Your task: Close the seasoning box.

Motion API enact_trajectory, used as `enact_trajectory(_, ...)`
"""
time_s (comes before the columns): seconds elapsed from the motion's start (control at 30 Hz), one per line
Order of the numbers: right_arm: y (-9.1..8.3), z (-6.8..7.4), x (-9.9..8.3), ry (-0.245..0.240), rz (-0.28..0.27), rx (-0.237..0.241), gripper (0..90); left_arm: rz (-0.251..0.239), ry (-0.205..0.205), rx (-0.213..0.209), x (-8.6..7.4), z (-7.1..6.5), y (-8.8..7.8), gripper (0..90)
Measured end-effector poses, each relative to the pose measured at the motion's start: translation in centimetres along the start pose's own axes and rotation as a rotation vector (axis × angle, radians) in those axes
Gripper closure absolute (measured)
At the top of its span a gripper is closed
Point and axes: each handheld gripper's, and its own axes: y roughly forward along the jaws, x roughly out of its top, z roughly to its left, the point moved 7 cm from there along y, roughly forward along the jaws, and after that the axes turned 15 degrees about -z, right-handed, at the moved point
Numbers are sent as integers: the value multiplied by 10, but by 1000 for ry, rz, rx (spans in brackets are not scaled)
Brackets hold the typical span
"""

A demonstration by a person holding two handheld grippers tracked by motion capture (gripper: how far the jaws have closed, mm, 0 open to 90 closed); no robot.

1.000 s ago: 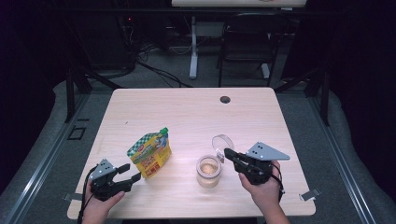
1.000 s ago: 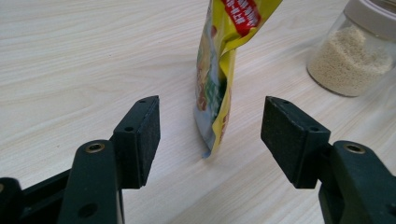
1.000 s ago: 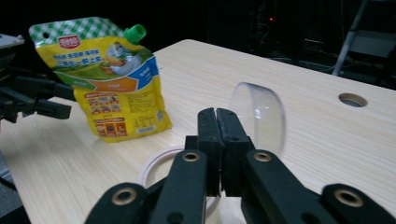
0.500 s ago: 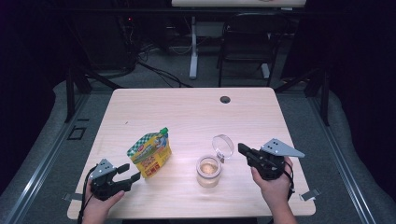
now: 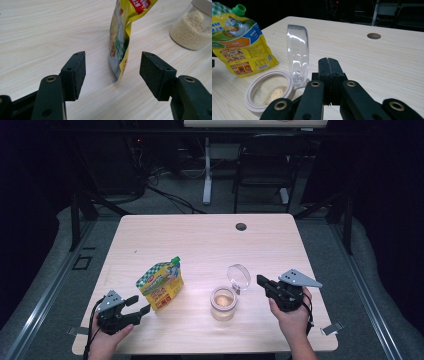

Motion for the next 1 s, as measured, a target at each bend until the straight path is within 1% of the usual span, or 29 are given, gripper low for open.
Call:
enact_trajectory(0.17, 3, -1, -6, 4, 16, -7, 900, -4, -4, 2, 0, 0, 0, 384)
enact_trajectory(0.4, 7, 0, -12, 4, 29, -3, 900, -4, -11, 5, 0, 0, 0, 384)
enact_trajectory(0.63, 9, 2, -13, 2, 33, 8, 900, -4, -11, 4, 0, 1, 0, 384)
enact_trajectory(1.0, 10, 3, -15, 1, 39, 9, 900, -1, -8, 0, 0, 0, 1, 384)
